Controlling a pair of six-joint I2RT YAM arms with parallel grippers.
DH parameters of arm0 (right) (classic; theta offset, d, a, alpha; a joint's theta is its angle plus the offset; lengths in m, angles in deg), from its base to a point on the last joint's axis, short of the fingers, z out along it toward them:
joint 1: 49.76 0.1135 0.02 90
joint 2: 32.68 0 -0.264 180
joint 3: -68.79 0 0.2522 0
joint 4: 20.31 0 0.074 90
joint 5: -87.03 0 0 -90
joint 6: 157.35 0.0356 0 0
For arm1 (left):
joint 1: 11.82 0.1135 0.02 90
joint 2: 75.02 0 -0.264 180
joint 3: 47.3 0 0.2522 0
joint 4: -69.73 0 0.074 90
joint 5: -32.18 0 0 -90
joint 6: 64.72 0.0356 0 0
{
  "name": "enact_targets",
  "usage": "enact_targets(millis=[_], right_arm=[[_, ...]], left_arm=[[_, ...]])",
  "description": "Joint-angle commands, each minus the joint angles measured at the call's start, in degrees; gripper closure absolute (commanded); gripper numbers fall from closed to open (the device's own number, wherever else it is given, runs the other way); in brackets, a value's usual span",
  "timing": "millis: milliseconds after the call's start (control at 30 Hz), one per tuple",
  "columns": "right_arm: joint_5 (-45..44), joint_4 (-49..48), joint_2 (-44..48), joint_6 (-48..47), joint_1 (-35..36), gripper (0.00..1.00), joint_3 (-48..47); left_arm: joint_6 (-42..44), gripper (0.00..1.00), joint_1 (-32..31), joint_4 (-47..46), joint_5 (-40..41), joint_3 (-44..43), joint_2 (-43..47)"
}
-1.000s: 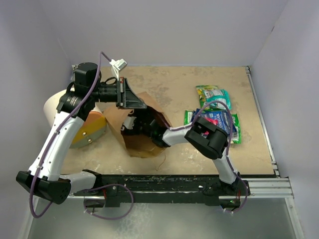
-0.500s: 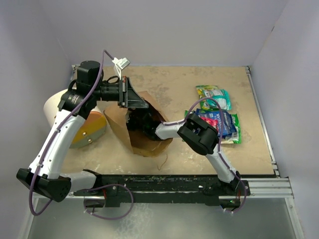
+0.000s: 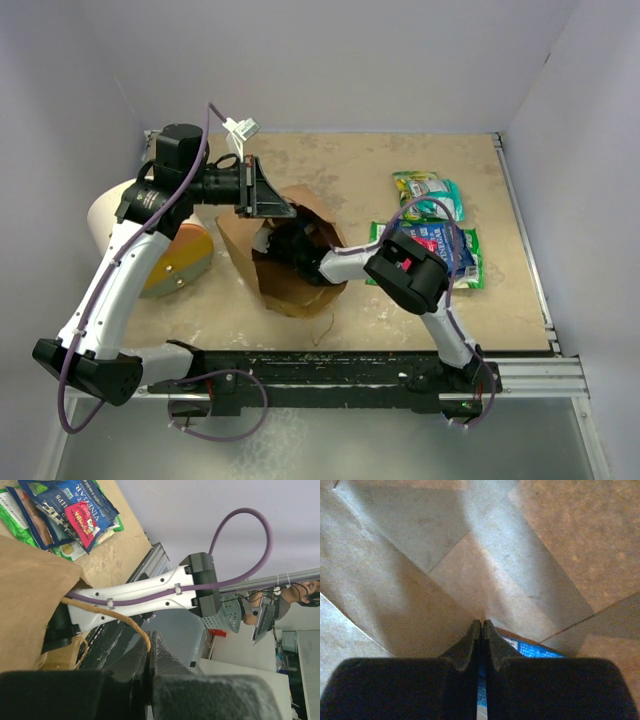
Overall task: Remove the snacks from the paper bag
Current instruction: Take out the snack from the paper bag.
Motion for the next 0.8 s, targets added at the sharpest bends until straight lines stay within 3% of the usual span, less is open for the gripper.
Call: enact_targets(millis=[0, 467, 767], right_arm=[[0.1, -0.9, 9.1, 0.2, -0.4, 1.0, 4.2], [18.5, -4.5, 31.7, 4.5, 1.5, 1.0, 23.6], [27.3, 2.7, 54.2, 10.4, 3.2, 1.0, 28.3]], left_arm=[[2.1, 1.0, -0.2, 0.8, 3.8, -2.3, 0.9], [2.0, 1.0, 0.3, -1.1, 9.7, -1.7, 1.4], [-0.6, 1.0, 1.0, -2.4, 12.3, -1.6, 1.2]])
